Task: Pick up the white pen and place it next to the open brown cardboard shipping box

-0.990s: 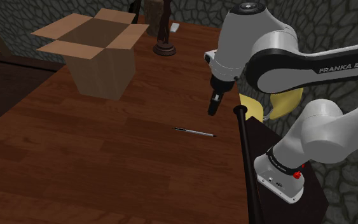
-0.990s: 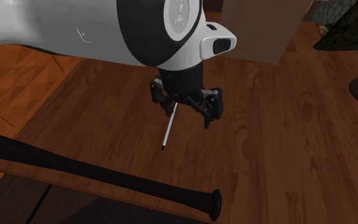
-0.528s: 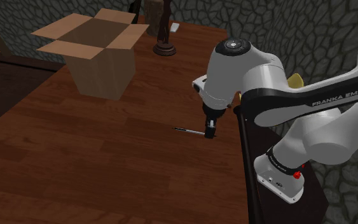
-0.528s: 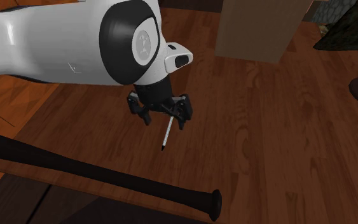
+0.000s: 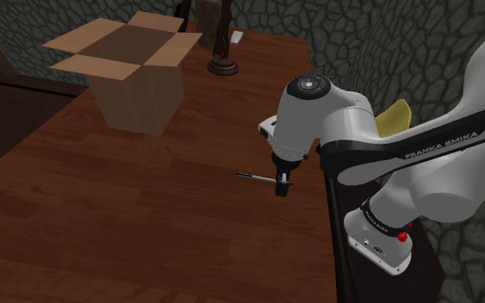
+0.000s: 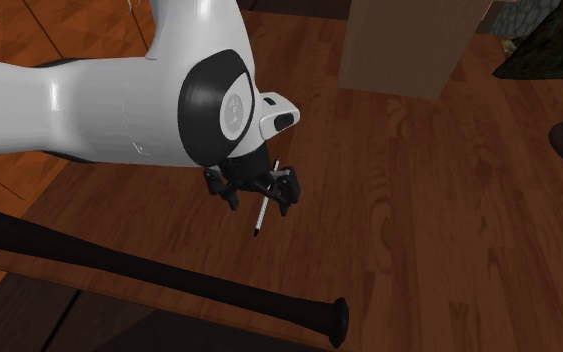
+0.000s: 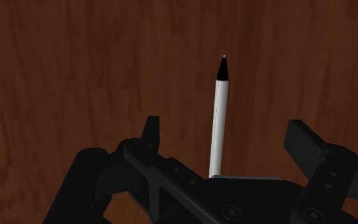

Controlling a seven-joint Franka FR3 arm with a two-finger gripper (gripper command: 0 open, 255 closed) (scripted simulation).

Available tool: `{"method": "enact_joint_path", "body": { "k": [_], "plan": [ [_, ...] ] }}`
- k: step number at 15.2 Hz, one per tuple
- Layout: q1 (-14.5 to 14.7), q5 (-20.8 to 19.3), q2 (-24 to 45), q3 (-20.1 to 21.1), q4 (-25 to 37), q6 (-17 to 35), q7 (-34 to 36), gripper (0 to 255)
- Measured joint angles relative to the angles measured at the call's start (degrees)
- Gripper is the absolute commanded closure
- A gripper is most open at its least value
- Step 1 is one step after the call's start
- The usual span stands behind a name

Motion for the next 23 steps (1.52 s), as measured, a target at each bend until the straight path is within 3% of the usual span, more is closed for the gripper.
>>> {"method": "enact_joint_path", "body": {
  "k": [5, 6, 16, 23],
  "plan": [
    [-0.08, -0.09, 0.26, 0.04, -0.07, 0.35, 0.05, 0],
    [-0.09, -0.10, 0.27, 0.05, -0.07, 0.36, 0.05, 255],
    [-0.09, -0.10, 0.28, 0.05, -0.07, 0.37, 0.05, 255],
    [0.47, 0.57, -3.21, -1.09, 2.37, -5.37, -1.32, 255]
  ]
}}
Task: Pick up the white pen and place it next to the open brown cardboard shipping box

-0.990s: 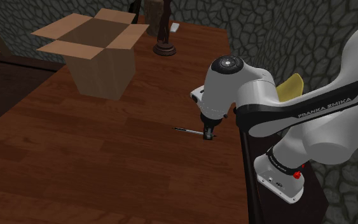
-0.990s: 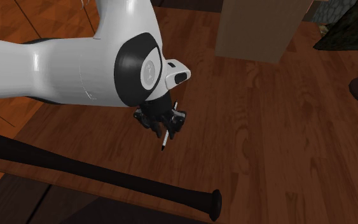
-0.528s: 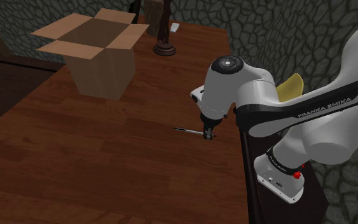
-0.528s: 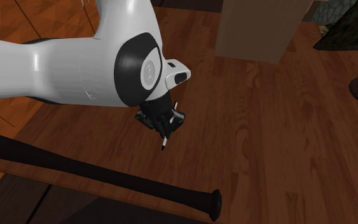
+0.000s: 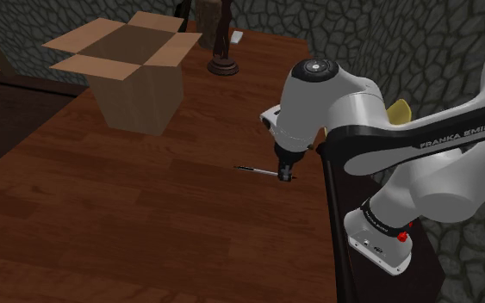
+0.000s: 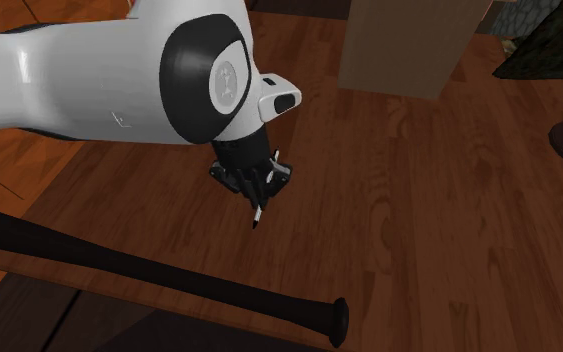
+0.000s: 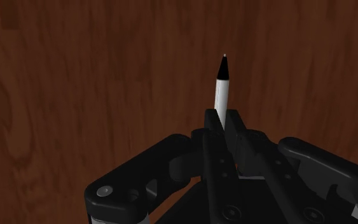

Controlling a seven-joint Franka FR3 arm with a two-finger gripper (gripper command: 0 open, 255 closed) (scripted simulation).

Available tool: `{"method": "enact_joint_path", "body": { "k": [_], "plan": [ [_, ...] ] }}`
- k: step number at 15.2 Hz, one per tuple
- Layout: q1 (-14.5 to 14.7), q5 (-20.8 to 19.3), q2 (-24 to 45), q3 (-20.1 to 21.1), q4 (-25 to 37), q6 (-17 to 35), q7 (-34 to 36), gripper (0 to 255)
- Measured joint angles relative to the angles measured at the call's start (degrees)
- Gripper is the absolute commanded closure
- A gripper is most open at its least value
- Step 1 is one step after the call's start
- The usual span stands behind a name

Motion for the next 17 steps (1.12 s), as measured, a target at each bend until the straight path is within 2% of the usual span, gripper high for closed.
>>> {"method": "enact_joint_path", "body": {
  "k": [17],
  "plan": [
    [0.35, 0.13, -5.68, -2.42, 9.35, -14.82, -2.48, 255]
  ]
}}
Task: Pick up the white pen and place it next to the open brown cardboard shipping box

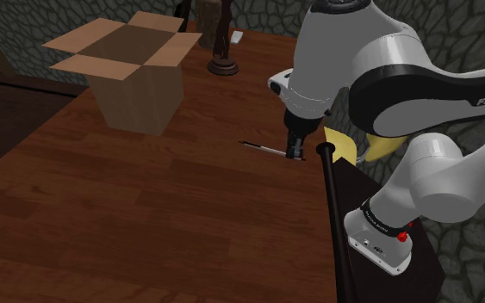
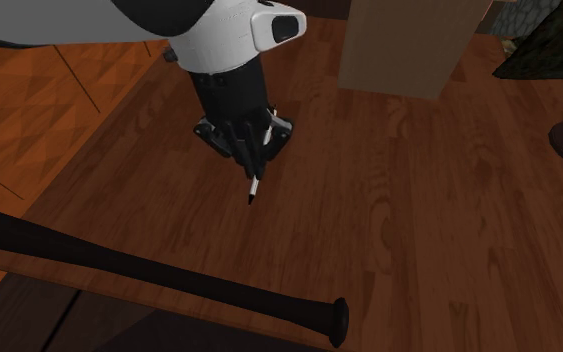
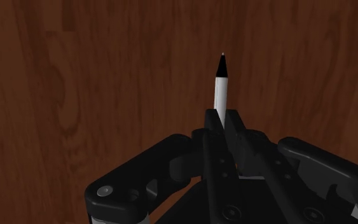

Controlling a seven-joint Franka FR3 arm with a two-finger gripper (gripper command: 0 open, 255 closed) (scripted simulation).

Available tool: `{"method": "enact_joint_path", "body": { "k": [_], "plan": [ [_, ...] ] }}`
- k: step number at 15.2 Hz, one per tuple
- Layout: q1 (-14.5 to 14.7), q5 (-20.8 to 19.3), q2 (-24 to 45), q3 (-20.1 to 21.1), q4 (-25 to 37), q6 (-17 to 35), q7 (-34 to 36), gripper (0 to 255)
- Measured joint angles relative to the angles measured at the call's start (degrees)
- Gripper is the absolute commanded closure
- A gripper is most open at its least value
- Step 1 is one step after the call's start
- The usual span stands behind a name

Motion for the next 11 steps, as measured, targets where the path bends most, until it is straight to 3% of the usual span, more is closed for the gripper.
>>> {"method": "enact_joint_path", "body": {
  "k": [11],
  "plan": [
    [-0.32, -0.52, -1.00, -1.13, 7.70, -8.60, -1.12, 255]
  ]
}}
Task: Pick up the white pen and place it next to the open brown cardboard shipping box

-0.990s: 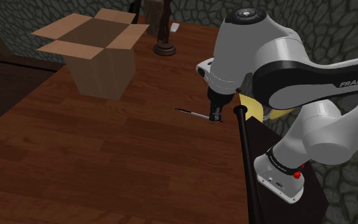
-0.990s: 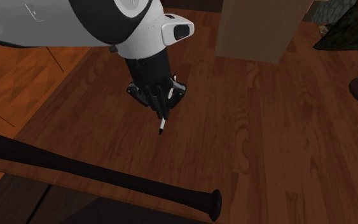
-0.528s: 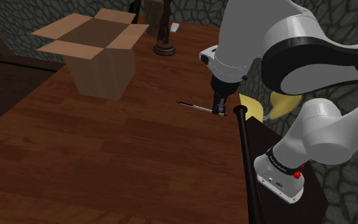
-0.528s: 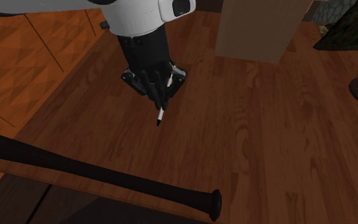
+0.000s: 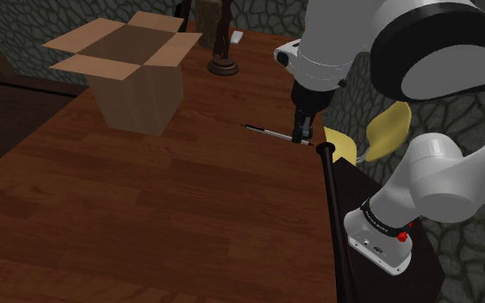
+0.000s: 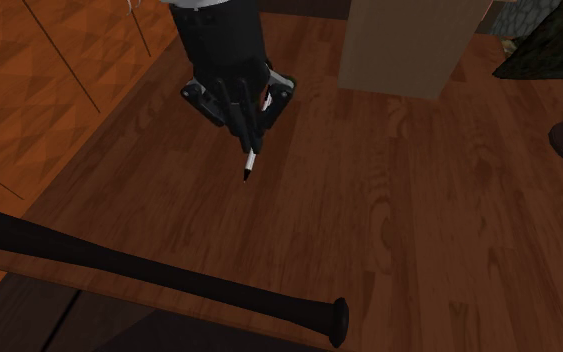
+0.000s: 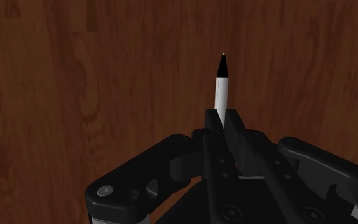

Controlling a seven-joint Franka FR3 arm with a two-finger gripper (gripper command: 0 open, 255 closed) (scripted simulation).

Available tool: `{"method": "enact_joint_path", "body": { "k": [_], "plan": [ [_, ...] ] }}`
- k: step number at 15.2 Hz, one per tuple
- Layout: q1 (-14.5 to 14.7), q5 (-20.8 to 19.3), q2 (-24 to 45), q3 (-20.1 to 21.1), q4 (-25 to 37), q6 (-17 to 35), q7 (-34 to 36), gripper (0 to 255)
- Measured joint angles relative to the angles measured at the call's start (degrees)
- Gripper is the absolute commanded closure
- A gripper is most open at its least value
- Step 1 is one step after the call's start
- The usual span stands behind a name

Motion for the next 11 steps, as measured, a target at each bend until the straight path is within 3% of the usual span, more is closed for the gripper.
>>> {"method": "enact_joint_path", "body": {
  "k": [11],
  "plan": [
    [-0.48, -0.63, 0.51, -0.75, 8.68, -8.13, -0.82, 255]
  ]
}}
